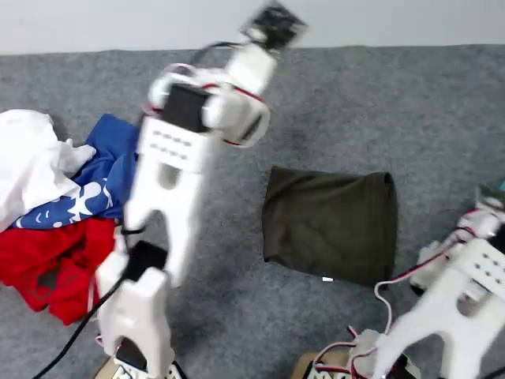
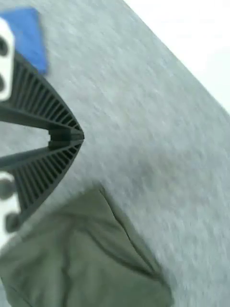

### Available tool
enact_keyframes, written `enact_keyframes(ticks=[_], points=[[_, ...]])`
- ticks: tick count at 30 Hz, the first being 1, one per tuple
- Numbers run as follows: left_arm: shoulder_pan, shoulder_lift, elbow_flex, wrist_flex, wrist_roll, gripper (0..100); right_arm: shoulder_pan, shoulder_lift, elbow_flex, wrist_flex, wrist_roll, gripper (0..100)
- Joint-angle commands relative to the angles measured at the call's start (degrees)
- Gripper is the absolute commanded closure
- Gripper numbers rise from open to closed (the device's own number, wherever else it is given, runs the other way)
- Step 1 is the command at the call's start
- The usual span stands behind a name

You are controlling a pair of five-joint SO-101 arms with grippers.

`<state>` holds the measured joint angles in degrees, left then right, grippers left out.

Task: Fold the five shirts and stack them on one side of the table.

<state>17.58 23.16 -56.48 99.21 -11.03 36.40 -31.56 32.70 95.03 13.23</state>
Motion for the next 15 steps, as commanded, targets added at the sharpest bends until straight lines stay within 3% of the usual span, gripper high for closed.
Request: enact_keyframes(ticks=[1, 9, 15], points=[[-6.2, -12.1, 9.0, 1.3, 0.4, 100, -6.5, -1.1, -0.4, -5.8, -5.3, 98.8], [-19.4, -31.9, 34.7, 1.2, 0.4, 100, -21.6, 6.9, -0.4, -15.7, -16.1, 98.8], [-26.5, -42.2, 47.0, 1.2, 0.4, 100, -25.5, 17.0, -0.4, -20.0, -18.5, 98.8]])
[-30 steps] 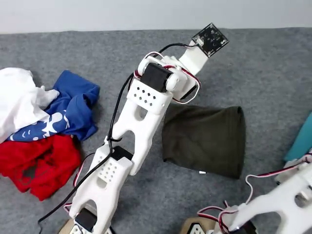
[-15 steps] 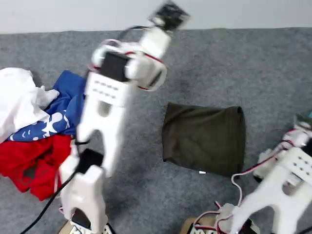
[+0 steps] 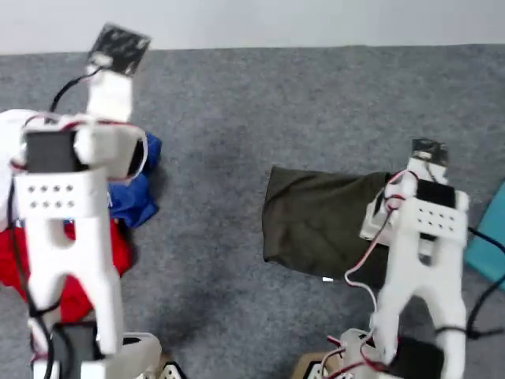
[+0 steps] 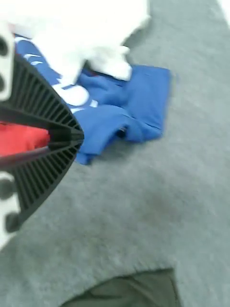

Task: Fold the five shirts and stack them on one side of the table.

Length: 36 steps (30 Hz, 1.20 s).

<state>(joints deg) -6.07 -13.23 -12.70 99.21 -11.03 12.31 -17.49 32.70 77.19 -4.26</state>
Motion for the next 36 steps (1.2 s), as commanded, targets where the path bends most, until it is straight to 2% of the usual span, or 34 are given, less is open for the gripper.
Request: enact_keyframes(ticks=[1, 10, 15, 20, 25, 29, 36], points=[[-3.8, -6.9, 4.6, 1.2, 0.4, 100, -1.4, 4.8, -0.4, -2.9, -1.1, 98.8], [-6.3, -12.7, 11.6, 1.2, 0.4, 100, -0.8, 20.4, -0.4, -5.4, -0.7, 98.8], [-6.4, -13.4, 12.7, 1.2, 0.4, 100, 3.6, 24.3, -0.4, -5.1, -0.6, 98.8], [-6.5, -13.4, 13.0, 1.2, 0.4, 100, 8.3, 24.1, -0.5, -4.9, 3.1, 98.8], [-6.5, -13.4, 13.0, 1.2, 0.4, 100, 9.7, 23.2, -1.8, -1.6, 3.8, 98.8], [-6.5, -13.4, 13.0, 1.2, 0.4, 100, 9.5, 18.4, -3.0, 0.8, 3.8, 98.8], [-6.3, -12.9, 13.0, 1.2, 0.4, 100, 5.1, 9.5, -3.0, -4.4, 3.7, 98.5]])
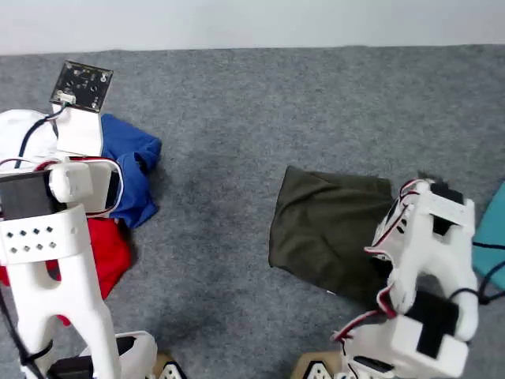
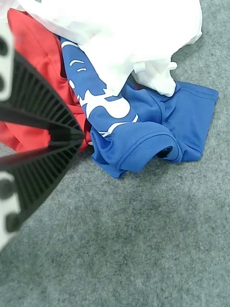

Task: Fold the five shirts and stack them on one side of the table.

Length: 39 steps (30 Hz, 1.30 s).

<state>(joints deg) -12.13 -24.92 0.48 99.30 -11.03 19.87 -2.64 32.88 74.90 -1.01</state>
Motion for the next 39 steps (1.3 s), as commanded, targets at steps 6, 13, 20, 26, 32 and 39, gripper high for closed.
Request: enact_keyframes(ticks=[6, 13, 20, 26, 32, 39], points=[[-0.4, -1.6, -0.2, 1.1, 0.4, 100, -4.7, -7.4, -3.2, -8.6, 0.2, 95.3], [-0.3, -1.2, -0.1, 1.1, 0.4, 100, -4.6, -7.4, -3.2, -15.7, -3.6, 78.5], [-0.3, -1.2, 2.8, 1.1, 0.3, 100, -4.5, -7.3, -3.2, -22.1, -3.6, 78.6], [-0.2, -1.2, 2.9, 1.1, 0.3, 100, -2.0, -2.7, -3.3, -27.7, -3.5, 78.6], [-0.1, -1.1, 2.9, 0.5, 0.3, 100, -1.6, 5.9, -10.0, -24.0, -3.8, 78.6], [-0.1, -1.1, 2.9, 0.3, 0.3, 100, -3.2, 11.4, -18.0, -20.4, -4.0, 85.0]])
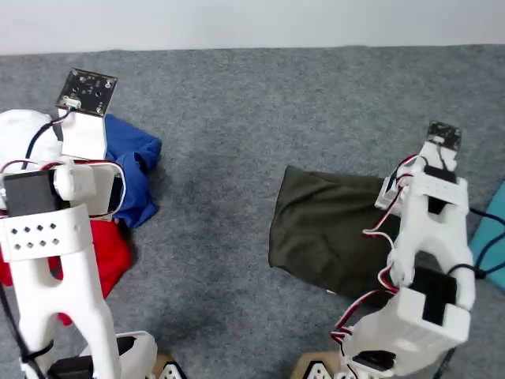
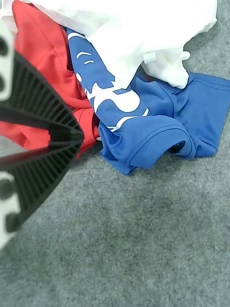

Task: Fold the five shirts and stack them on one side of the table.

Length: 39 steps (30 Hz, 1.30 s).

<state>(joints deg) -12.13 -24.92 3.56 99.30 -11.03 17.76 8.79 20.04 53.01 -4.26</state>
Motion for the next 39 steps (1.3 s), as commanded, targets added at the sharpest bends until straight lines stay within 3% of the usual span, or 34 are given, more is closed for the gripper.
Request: enact_keyframes(ticks=[1, 5, 16, 22, 32, 39], points=[[-0.1, -1.1, -0.1, 0.3, 0.3, 100, -1.5, 0.3, -6.1, 1.9, -0.7, 88.3], [-0.1, -1.1, -0.1, 0.2, 0.3, 100, -4.3, 1.3, -8.4, 3.7, -0.7, 99.3], [-0.1, -1.2, 4.3, -1.0, 0.3, 100, -6.8, 0.8, -8.7, 3.7, -0.7, 99.0], [-0.1, -1.2, 4.4, -1.0, 0.1, 100, -11.7, 0.7, -10.1, 4.2, -0.7, 99.0], [-0.1, -1.1, 4.4, -1.1, 0.1, 100, -18.1, 0.8, -22.6, 10.2, -0.8, 99.0], [-0.3, -1.1, 4.4, -1.1, 0.1, 100, -16.3, 1.5, -27.0, 9.5, -0.7, 99.0]])
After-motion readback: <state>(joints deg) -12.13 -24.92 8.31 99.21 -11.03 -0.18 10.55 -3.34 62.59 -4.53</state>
